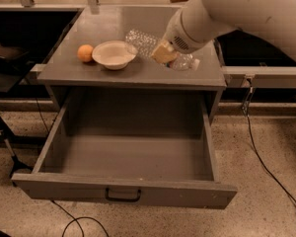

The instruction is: Pick water bottle from top drawer and place on counter

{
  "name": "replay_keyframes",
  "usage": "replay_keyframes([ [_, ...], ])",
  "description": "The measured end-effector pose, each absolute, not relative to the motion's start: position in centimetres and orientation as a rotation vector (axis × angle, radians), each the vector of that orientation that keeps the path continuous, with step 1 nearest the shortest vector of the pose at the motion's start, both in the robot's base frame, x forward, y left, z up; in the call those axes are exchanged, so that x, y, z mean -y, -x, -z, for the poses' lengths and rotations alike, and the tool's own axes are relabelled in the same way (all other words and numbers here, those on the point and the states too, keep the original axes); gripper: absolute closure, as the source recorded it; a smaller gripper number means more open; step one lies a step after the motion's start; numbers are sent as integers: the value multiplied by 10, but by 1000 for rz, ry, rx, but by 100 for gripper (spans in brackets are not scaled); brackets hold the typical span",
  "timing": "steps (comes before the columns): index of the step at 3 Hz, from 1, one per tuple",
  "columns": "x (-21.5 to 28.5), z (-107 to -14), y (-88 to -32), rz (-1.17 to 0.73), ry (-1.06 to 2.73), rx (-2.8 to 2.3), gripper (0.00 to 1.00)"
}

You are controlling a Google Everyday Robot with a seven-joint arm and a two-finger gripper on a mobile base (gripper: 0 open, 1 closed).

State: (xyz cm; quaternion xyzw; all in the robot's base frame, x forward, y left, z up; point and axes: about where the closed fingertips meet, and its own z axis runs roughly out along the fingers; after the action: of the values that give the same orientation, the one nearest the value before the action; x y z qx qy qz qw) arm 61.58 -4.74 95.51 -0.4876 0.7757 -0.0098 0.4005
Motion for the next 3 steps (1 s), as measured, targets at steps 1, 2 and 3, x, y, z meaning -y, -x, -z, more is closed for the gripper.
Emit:
replay_keyframes([
  [1,25,-973,-639,92,1175,-1934,100],
  [2,-4,-979,-662,136,1157,-1922,100],
  [3,-27,-975,-683,166,1157,-1939,100],
])
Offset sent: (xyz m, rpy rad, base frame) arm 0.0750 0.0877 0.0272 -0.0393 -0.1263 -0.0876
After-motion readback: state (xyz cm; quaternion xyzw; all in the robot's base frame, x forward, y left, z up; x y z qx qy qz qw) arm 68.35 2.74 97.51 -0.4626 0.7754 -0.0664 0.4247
